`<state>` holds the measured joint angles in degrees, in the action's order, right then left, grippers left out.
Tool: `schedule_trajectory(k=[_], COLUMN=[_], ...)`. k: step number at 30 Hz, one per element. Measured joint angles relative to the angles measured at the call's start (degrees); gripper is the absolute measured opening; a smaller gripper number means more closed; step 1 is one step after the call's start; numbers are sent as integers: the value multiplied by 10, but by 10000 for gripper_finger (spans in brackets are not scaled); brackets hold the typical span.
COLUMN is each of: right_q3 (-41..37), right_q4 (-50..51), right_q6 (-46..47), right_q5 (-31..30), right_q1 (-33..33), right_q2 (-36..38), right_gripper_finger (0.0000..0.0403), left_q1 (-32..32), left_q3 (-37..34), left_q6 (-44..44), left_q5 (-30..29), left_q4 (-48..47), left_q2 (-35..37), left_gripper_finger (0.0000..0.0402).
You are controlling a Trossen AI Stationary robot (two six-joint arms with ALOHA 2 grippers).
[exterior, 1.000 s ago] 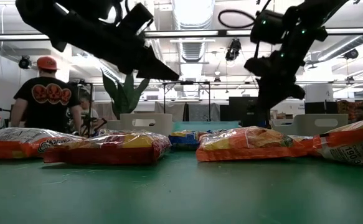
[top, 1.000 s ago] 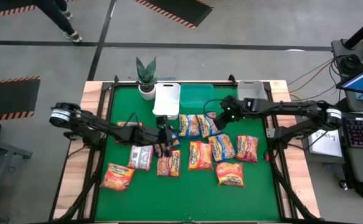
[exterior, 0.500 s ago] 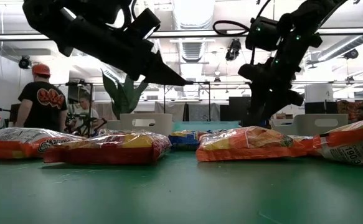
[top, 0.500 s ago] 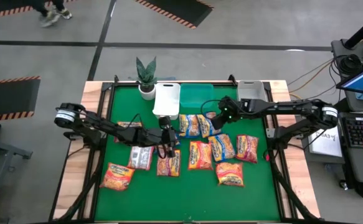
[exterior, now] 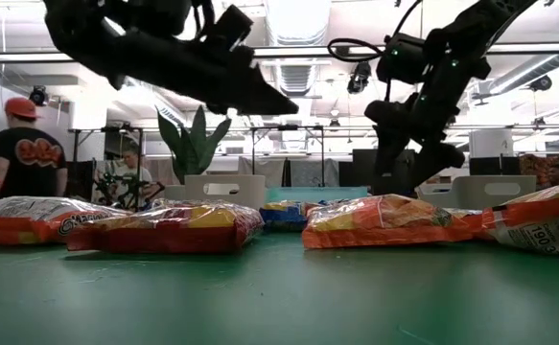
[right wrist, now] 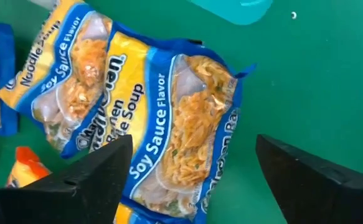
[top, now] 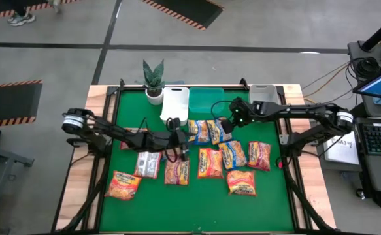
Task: Sort Maruchan noodles
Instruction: Put the blue noodle pack into the gray bin
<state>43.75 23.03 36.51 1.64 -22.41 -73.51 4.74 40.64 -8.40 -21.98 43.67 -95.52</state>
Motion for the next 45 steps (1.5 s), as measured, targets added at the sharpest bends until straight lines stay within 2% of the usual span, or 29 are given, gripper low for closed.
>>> schedule_trajectory(k=[2, 5, 9, 13, 17, 26, 29, 33, 39, 45], right_q3=[0, -1, -14, -41, -73, -116, -118, -118, -114, -113], right_q4=[-11, -10, -14, -50, -130, -306, -351, -401, -393, -314], right_q6=[-2, -6, -2, 14, 19, 25, 29, 37, 47, 49], right_q5=[0, 0, -2, -36, -47, -47, -22, 49, 74, 76], right_q1=[2, 6, 16, 24, 26, 27, 33, 44, 53, 46], right_q2=[-5, -12, -14, -13, -17, -81, -103, -121, -104, -40], right_gripper_finger=[331, 328, 327, 327, 327, 327, 327, 327, 327, 327], left_q1=[-3, -5, -5, -7, -9, -15, -17, -16, -17, -16], left_q3=[0, 20, 68, 112, 136, 138, 138, 135, 139, 164], left_q6=[1, 2, 1, -4, -4, 5, 6, 6, 6, 10], left_q5=[0, 0, 0, -11, -30, -30, -30, -30, -30, -26], left_q4=[36, 42, 11, -55, -92, -92, -93, -96, -91, -94], left_q2=[-21, -52, -97, -127, -144, -157, -158, -158, -185, -231], left_gripper_finger=[77, 76, 76, 76, 76, 75, 75, 75, 75, 75])
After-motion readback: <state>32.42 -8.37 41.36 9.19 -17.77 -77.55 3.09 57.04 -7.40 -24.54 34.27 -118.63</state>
